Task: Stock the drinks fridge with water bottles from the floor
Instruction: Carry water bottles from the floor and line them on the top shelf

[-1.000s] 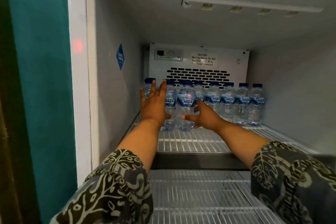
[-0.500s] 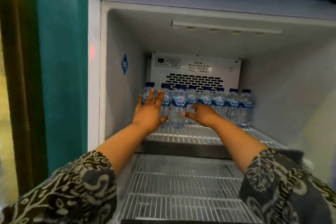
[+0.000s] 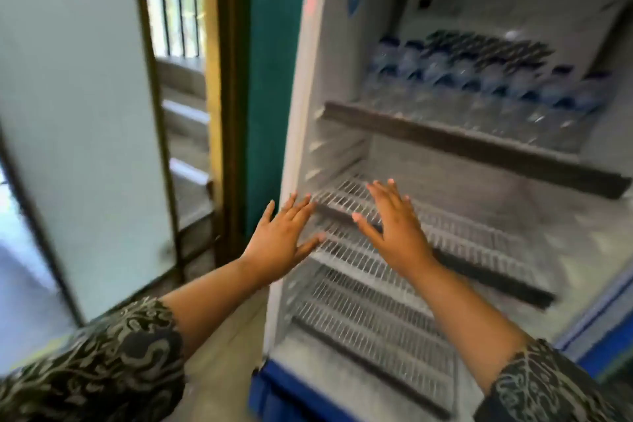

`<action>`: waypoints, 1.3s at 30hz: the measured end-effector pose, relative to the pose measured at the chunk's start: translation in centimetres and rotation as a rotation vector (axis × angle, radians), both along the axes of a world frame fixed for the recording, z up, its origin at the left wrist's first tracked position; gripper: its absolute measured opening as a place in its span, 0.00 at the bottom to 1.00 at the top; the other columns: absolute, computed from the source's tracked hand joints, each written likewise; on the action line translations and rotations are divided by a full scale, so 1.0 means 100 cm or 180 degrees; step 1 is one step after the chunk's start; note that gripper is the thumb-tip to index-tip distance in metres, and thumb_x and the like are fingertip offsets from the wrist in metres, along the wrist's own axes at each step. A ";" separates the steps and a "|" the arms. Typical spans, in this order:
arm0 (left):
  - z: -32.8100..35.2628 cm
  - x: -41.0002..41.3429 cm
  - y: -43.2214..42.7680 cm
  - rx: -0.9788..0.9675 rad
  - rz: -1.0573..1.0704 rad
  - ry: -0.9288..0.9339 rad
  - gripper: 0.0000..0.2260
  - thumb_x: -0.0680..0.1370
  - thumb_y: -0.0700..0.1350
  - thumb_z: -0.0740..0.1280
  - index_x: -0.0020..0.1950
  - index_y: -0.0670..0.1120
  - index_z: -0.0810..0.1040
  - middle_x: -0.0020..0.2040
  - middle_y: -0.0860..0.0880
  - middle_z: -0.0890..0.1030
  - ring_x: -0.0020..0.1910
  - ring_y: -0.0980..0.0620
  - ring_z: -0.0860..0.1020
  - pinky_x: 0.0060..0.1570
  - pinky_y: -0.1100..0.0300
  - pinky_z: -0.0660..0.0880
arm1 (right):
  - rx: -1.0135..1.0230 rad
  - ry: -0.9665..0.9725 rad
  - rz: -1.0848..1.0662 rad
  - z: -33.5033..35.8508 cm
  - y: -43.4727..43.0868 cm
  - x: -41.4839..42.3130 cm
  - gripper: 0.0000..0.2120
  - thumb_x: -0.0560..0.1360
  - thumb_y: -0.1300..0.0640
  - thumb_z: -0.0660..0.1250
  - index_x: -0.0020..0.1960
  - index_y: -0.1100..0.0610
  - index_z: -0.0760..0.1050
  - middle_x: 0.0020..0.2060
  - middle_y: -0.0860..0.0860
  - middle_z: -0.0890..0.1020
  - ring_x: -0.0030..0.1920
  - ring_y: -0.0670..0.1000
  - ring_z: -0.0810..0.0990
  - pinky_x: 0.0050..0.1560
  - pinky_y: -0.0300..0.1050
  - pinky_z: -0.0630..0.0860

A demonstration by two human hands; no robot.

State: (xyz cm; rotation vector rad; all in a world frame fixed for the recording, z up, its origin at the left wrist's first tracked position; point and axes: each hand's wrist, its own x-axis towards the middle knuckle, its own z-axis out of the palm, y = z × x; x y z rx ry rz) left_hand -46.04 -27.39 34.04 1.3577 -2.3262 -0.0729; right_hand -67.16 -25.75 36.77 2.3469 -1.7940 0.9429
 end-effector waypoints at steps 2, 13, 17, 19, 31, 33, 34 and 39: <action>-0.031 0.035 0.033 0.0303 0.0264 -0.0071 0.41 0.69 0.73 0.39 0.77 0.52 0.50 0.78 0.54 0.50 0.75 0.58 0.40 0.74 0.51 0.40 | 0.0290 -0.0023 0.0253 -0.039 0.012 0.025 0.29 0.78 0.41 0.57 0.75 0.52 0.57 0.75 0.50 0.59 0.77 0.50 0.47 0.76 0.55 0.46; -0.183 0.189 0.141 0.1605 0.1521 0.0281 0.30 0.79 0.59 0.55 0.77 0.52 0.49 0.78 0.53 0.46 0.75 0.56 0.39 0.75 0.53 0.41 | 0.1792 0.0002 0.1323 -0.220 0.050 0.167 0.30 0.78 0.43 0.59 0.75 0.51 0.55 0.76 0.50 0.55 0.77 0.50 0.45 0.75 0.56 0.49; -0.233 0.226 0.160 0.2102 0.1818 0.0438 0.30 0.79 0.59 0.56 0.78 0.52 0.48 0.78 0.52 0.46 0.76 0.55 0.41 0.74 0.56 0.43 | 0.2278 0.0105 0.1502 -0.274 0.048 0.213 0.31 0.77 0.43 0.60 0.76 0.49 0.53 0.77 0.48 0.54 0.76 0.47 0.42 0.75 0.57 0.53; -0.259 0.240 0.168 0.2270 0.1966 0.0544 0.31 0.79 0.60 0.55 0.77 0.53 0.47 0.78 0.53 0.46 0.77 0.54 0.43 0.74 0.56 0.45 | 0.2514 0.0161 0.1551 -0.301 0.044 0.235 0.31 0.78 0.44 0.60 0.76 0.48 0.52 0.77 0.47 0.52 0.76 0.45 0.41 0.75 0.55 0.53; -0.511 0.266 0.158 0.3244 0.2917 0.1965 0.31 0.78 0.59 0.59 0.77 0.55 0.50 0.77 0.53 0.56 0.75 0.54 0.58 0.70 0.54 0.61 | 0.3643 -0.0238 0.0994 -0.574 -0.014 0.345 0.33 0.75 0.49 0.66 0.75 0.51 0.55 0.72 0.53 0.63 0.72 0.53 0.64 0.67 0.46 0.64; -0.562 0.273 0.142 0.3127 0.3191 0.2339 0.30 0.78 0.58 0.60 0.77 0.53 0.53 0.76 0.52 0.59 0.74 0.53 0.61 0.68 0.58 0.61 | 0.3637 -0.0320 0.0875 -0.634 -0.032 0.359 0.33 0.75 0.50 0.67 0.75 0.53 0.56 0.72 0.54 0.64 0.71 0.53 0.64 0.66 0.44 0.63; -0.591 0.276 0.134 0.3012 0.3322 0.2514 0.30 0.78 0.57 0.60 0.76 0.52 0.54 0.76 0.52 0.61 0.73 0.54 0.61 0.66 0.61 0.60 | 0.3632 -0.0383 0.0807 -0.669 -0.039 0.365 0.33 0.75 0.52 0.68 0.75 0.54 0.57 0.72 0.55 0.64 0.71 0.54 0.64 0.66 0.42 0.63; -0.711 0.285 0.100 0.2770 0.3329 0.2827 0.27 0.79 0.55 0.59 0.76 0.52 0.57 0.75 0.52 0.63 0.72 0.57 0.61 0.65 0.64 0.59 | 0.3891 -0.0605 0.0839 -0.809 -0.050 0.391 0.36 0.70 0.59 0.73 0.73 0.55 0.59 0.71 0.52 0.67 0.70 0.52 0.66 0.62 0.36 0.61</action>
